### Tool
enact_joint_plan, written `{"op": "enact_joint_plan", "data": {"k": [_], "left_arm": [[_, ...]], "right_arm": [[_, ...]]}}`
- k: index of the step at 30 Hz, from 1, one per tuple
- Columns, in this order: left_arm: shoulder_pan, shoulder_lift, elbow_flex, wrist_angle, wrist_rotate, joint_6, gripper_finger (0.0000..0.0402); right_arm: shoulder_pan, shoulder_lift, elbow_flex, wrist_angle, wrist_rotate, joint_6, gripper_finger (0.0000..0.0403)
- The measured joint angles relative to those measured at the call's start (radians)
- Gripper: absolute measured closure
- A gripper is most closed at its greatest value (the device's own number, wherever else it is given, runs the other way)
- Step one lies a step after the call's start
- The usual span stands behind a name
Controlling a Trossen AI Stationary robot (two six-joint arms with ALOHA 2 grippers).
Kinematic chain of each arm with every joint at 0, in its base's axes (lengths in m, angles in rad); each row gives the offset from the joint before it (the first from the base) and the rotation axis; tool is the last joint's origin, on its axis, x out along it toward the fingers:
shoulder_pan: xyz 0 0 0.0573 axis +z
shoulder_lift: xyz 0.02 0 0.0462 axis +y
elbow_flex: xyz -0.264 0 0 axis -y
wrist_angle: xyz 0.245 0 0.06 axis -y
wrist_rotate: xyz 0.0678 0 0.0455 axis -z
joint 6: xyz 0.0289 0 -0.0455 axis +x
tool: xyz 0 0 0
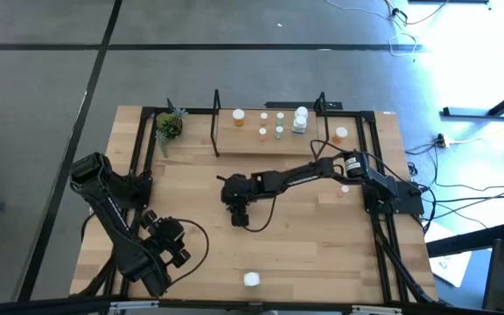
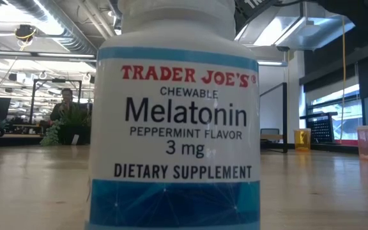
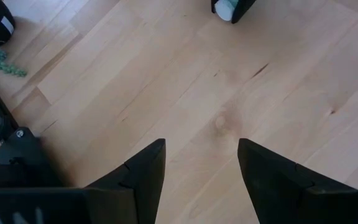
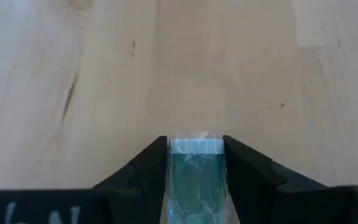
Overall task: Pick and place medicine bottles onto shelf by color
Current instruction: Put the green pill bottle on the shelf aligned with the green bottles
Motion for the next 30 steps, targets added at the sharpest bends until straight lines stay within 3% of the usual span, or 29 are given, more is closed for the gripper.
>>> {"op": "enact_joint_plan", "data": {"k": [16,24,30], "left_arm": [[0.000,0.000,0.000,0.001,0.000,0.000,0.0207],[0.000,0.000,0.000,0.001,0.007,0.000,0.0207],[0.000,0.000,0.000,0.001,0.007,0.000,0.0207]], "right_arm": [[-0.007,0.000,0.000,-0.004,0.003,-0.086,0.0253],[-0.006,0.000,0.000,-0.010,0.003,-0.075,0.0283],[-0.006,0.000,0.000,-0.011,0.003,-0.064,0.0231]]}}
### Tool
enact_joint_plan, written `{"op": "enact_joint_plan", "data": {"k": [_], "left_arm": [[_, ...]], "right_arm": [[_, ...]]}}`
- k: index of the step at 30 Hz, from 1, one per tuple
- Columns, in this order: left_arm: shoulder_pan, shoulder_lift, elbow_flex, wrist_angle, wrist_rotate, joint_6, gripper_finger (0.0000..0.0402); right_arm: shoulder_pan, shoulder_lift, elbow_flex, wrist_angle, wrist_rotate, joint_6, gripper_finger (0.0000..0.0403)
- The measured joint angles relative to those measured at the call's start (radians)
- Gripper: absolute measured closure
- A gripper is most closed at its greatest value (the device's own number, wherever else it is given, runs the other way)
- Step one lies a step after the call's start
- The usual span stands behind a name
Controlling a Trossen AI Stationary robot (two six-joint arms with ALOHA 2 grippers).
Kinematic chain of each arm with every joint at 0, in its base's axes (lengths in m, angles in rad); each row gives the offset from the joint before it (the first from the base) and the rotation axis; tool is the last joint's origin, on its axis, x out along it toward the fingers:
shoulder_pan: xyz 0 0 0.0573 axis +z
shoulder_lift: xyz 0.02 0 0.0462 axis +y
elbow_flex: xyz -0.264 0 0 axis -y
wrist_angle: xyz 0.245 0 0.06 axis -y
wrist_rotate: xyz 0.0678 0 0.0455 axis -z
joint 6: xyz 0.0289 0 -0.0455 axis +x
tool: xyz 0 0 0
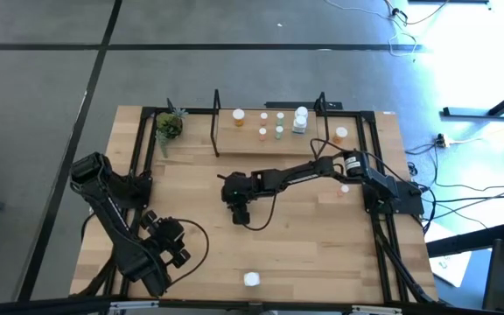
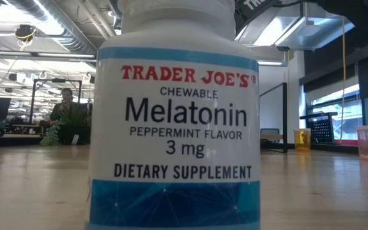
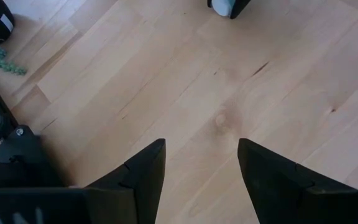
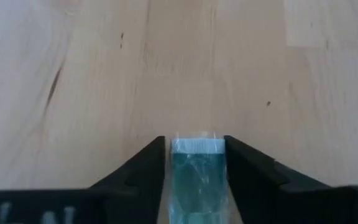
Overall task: Pick and place medicine bottles onto shelf by color
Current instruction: Put the green pill bottle on the shelf aligned with the green bottles
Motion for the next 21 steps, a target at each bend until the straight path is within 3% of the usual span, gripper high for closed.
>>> {"op": "enact_joint_plan", "data": {"k": [8,13,21], "left_arm": [[0.000,0.000,0.000,0.000,0.000,0.000,0.0207],[0.000,0.000,0.000,0.000,0.000,0.000,0.0207],[0.000,0.000,0.000,0.000,0.000,0.000,0.0207]], "right_arm": [[0.000,0.000,0.040,-0.021,0.001,-0.025,0.0159],[0.000,0.000,0.108,-0.117,0.003,-0.002,0.0156],[0.006,0.000,0.297,-0.433,0.036,0.128,0.0161]]}}
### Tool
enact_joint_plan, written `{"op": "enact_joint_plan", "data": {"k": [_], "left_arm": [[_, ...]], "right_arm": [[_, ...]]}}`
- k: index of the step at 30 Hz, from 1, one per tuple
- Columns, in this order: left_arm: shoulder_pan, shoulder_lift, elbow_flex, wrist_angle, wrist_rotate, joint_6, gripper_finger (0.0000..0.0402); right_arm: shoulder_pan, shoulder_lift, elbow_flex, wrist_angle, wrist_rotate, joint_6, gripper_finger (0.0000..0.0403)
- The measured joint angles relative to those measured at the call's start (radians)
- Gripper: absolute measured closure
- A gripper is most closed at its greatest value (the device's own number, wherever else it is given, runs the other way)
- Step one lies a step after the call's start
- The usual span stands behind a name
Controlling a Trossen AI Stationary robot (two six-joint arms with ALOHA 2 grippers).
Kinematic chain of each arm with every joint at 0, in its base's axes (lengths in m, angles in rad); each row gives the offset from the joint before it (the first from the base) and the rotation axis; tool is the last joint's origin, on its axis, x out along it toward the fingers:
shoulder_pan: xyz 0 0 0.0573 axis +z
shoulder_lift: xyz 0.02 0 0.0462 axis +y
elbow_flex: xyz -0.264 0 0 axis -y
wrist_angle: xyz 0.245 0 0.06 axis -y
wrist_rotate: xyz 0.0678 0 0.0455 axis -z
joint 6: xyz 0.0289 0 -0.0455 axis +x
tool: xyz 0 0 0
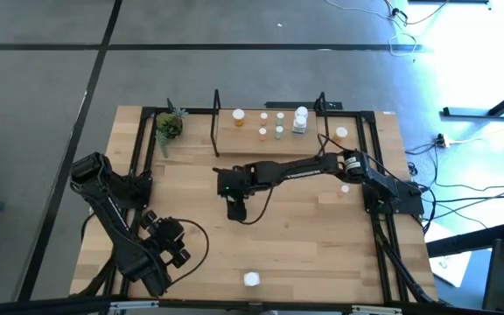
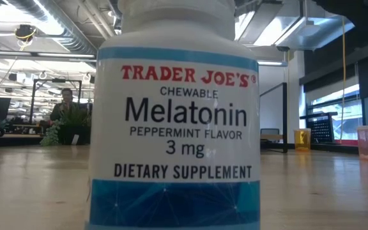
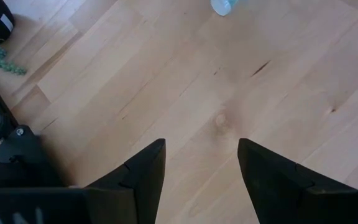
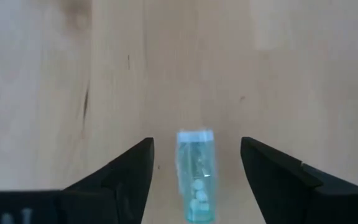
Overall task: Pick and place medicine bottles onto shelf by color
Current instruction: Put the green pill bottle on the shelf aligned with the green bottles
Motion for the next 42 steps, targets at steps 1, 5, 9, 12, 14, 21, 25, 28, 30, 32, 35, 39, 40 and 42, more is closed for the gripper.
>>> {"op": "enact_joint_plan", "data": {"k": [1,5,9,12,14,21,25,28,30,32,35,39,40,42], "left_arm": [[0.000,0.000,0.000,0.000,0.000,0.000,0.0207],[0.000,0.000,0.000,0.000,0.000,0.000,0.0207],[0.000,0.000,0.000,0.000,0.000,0.000,0.0207],[0.000,0.000,0.000,0.000,0.000,0.004,0.0207],[0.000,0.000,0.000,0.000,0.000,0.020,0.0207],[0.000,0.000,0.000,0.005,0.000,0.025,0.0207],[0.000,0.000,0.000,0.007,0.000,0.025,0.0207],[0.000,0.000,0.000,0.010,0.000,0.025,0.0207],[0.000,0.000,0.000,0.011,0.000,0.025,0.0207],[0.000,-0.001,0.000,0.012,0.000,0.025,0.0207],[0.000,-0.001,0.000,0.012,0.000,0.025,0.0207],[0.000,-0.001,0.000,0.011,-0.002,0.025,0.0207],[0.000,-0.001,0.000,0.011,-0.003,0.025,0.0207],[0.000,-0.001,0.000,0.011,-0.003,0.025,0.0207]], "right_arm": [[0.003,0.000,0.018,-0.016,0.016,0.002,0.0161],[0.018,0.000,0.076,-0.018,0.063,0.010,0.0160],[0.020,-0.001,0.089,-0.017,0.062,0.010,0.0160],[0.018,0.004,0.090,-0.018,0.065,-0.019,0.0160],[0.018,0.012,0.090,-0.023,0.062,-0.038,0.0160],[0.019,0.059,0.089,-0.031,0.035,-0.141,0.0160],[0.018,0.076,0.087,-0.030,0.036,-0.154,0.0160],[0.018,0.090,0.084,-0.018,0.036,-0.170,0.0160],[0.018,0.102,0.079,-0.032,0.036,-0.174,0.0160],[0.018,0.112,0.079,-0.019,0.036,-0.168,0.0160],[0.018,0.114,0.079,-0.022,0.037,-0.133,0.0160],[0.016,0.114,0.076,-0.018,0.077,-0.096,0.0160],[0.016,0.114,0.076,-0.018,0.079,-0.095,0.0160],[0.016,0.114,0.076,-0.017,0.080,-0.096,0.0160]]}}
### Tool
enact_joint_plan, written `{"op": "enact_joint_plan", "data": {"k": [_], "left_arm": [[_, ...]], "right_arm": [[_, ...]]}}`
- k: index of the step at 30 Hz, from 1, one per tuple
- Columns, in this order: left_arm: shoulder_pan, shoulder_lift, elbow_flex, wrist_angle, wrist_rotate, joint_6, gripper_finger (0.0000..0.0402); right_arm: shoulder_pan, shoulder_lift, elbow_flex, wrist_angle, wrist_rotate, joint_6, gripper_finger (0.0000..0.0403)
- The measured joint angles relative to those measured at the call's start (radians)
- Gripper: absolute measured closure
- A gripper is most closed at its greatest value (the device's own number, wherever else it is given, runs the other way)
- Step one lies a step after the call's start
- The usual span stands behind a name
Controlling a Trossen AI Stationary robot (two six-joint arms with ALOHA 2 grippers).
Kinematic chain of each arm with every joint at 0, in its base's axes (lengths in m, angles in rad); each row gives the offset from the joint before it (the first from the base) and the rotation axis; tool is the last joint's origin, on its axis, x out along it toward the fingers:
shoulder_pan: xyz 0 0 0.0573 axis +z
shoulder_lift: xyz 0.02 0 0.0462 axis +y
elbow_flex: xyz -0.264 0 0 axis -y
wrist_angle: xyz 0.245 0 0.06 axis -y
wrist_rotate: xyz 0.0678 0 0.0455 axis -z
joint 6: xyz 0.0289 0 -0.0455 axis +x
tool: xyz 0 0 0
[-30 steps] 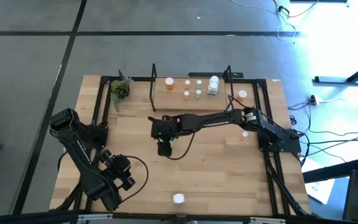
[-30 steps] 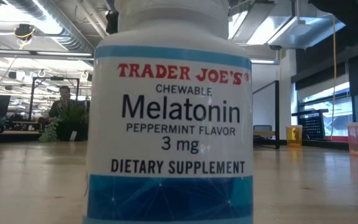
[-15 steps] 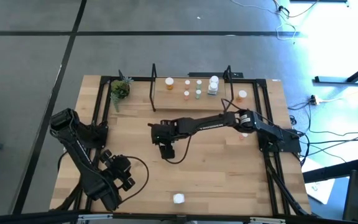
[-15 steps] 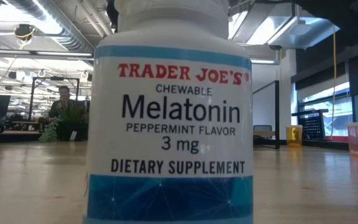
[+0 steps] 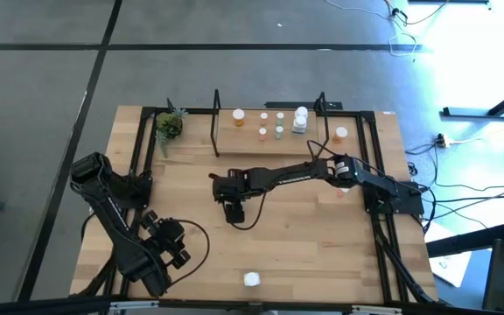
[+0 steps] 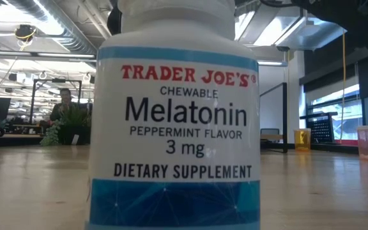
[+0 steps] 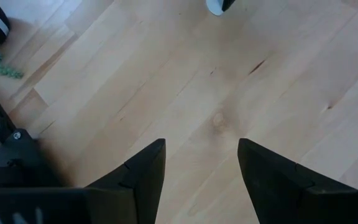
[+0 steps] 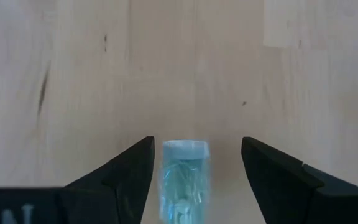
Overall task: Pick and place medicine bottles onto shelf by color
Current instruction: Put the green pill bottle on the shelf aligned with the green bottles
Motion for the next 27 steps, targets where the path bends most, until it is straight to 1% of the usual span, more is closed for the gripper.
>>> {"op": "enact_joint_plan", "data": {"k": [15,27], "left_arm": [[0.000,0.000,0.000,0.000,-0.002,0.000,0.0207],[0.000,0.000,0.000,-0.001,-0.003,0.001,0.0207]], "right_arm": [[0.001,0.000,0.000,0.005,0.000,0.001,0.0160],[0.001,0.029,-0.003,0.009,-0.001,0.027,0.0160]]}}
